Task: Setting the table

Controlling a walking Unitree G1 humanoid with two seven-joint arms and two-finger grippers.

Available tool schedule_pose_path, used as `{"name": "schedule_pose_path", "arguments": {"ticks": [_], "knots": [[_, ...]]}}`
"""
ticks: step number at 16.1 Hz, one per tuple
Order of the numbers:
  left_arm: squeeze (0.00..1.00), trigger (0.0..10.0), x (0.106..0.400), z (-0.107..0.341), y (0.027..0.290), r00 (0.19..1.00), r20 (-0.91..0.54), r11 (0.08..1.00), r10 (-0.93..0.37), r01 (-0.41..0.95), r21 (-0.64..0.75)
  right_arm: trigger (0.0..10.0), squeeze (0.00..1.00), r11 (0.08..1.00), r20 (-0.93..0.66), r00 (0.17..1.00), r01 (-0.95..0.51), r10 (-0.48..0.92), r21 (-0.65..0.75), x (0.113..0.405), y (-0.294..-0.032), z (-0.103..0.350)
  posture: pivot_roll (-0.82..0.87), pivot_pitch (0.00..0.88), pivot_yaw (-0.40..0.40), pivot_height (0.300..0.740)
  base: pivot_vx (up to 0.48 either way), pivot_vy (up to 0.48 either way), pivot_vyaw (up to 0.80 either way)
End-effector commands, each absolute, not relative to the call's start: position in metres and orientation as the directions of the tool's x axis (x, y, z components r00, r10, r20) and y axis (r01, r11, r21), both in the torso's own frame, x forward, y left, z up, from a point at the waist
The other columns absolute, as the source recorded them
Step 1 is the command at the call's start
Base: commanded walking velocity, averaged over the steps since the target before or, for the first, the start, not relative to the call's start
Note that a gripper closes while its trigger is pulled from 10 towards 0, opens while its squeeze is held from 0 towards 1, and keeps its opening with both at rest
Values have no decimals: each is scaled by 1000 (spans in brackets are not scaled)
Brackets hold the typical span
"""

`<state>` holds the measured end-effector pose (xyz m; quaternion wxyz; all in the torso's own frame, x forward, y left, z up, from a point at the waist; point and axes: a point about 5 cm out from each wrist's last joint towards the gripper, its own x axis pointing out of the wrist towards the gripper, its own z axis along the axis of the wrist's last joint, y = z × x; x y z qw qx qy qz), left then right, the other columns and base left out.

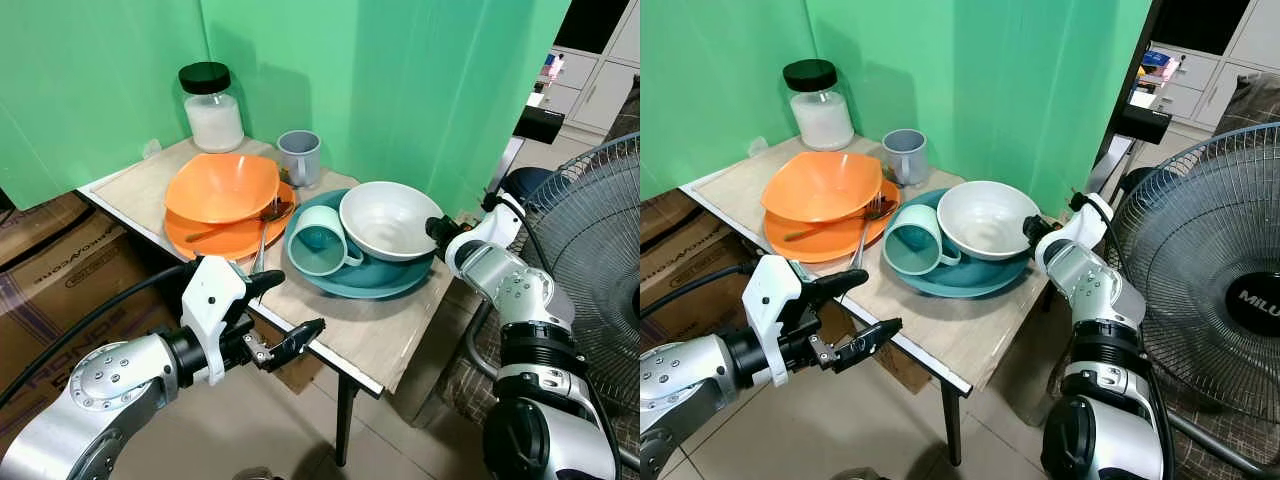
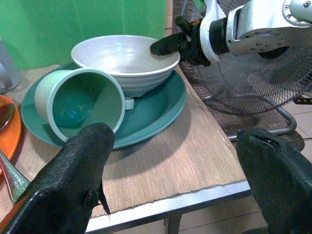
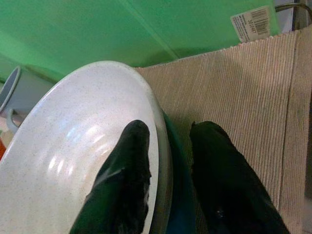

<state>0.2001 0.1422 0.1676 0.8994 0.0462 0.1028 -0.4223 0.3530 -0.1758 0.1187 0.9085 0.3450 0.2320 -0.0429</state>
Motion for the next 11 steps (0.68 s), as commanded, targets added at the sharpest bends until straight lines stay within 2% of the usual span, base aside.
{"name": "schedule_pose_path", "arguments": {"ticks": [1,11], "knots": [[0,10000,198,169,141,613,-227,629,-757,778,4,0,0,750,-432,898,226,87,621,358,-174,127,124,0,16,740,0,0,0],[0,10000,200,167,143,622,-228,635,-749,772,19,0,0,773,-342,934,139,106,619,364,-175,144,122,0,16,740,0,0,0]]}}
